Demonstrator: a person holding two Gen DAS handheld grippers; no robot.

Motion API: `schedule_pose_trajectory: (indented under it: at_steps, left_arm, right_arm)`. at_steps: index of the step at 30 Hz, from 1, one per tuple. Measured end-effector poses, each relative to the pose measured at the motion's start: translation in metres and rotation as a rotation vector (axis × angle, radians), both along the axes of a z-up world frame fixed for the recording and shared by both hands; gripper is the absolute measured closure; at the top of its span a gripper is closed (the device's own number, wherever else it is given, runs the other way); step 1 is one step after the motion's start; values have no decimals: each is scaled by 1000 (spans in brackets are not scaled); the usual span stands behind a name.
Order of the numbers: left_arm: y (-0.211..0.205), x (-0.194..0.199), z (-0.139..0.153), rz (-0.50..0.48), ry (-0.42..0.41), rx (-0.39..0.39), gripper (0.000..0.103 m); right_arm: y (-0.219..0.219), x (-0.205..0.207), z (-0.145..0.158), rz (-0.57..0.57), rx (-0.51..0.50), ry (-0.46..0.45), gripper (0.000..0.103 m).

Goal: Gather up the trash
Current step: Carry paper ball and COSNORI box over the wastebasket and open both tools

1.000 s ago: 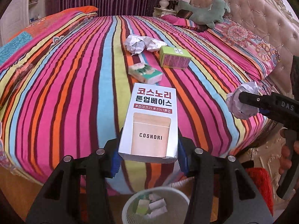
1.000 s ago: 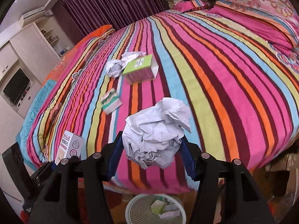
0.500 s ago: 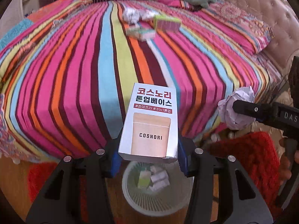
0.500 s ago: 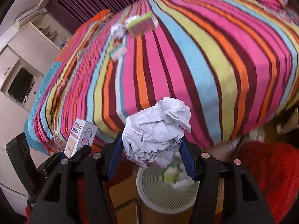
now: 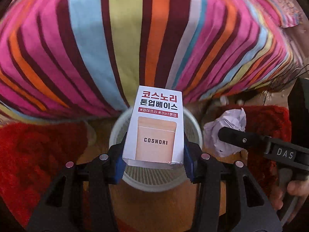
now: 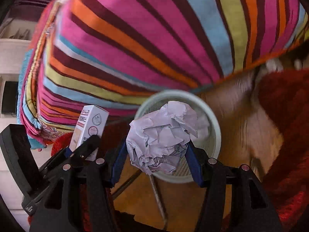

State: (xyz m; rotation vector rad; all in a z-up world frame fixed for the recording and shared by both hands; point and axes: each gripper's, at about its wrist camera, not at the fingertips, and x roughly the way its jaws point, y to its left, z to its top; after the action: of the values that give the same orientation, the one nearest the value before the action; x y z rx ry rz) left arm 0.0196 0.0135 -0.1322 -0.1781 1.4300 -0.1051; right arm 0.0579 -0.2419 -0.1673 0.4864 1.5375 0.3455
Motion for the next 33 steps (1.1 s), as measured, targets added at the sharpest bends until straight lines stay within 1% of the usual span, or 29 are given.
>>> schedule_pose_trajectory:
  at_steps: [2,6,9,16,21,24,25,26,27,28,29,30,33]
  left_arm:
    - [-3,2,-19,-7,83,4,55]
    - [-4,5,-47,-5,204,-10,55]
    - [-1,5,-60,2,262,-19,55]
    - [1,3,-84,25,363,-47,55]
    - [9,5,-101,100,430,-81,54]
    - [12,4,-110,118,466,-91,51]
    - [12,4,-111,120,473,-90,45]
    - [11,4,-112,120,480,-86,37]
    - [11,4,-113,119,487,-76,35]
    - [11,4,-115,120,494,-74,32]
    - [10,5,-116,122,498,-74,30]
    - [10,4,-117,126,502,-69,30]
    - [11,5,-119,141,508,-66,29]
  right_arm:
    - [1,0,-11,-9,4,44,48]
    - [9,2,-32,-9,-14,114,48]
    - [17,0,-46,-2,-27,163,48]
    - [24,0,-69,29,-72,216,48]
    - [27,1,-85,48,-90,256,48]
    - [29,1,-91,64,-93,266,47]
    - [30,2,-93,64,-92,269,47]
    - [30,2,-95,67,-95,276,45]
    - [30,3,-98,65,-99,281,39]
    - [31,4,-101,63,-101,286,23]
    - [30,4,-103,58,-104,291,16]
    - [28,4,-104,47,-111,294,13]
    - [24,6,-106,17,-114,299,13]
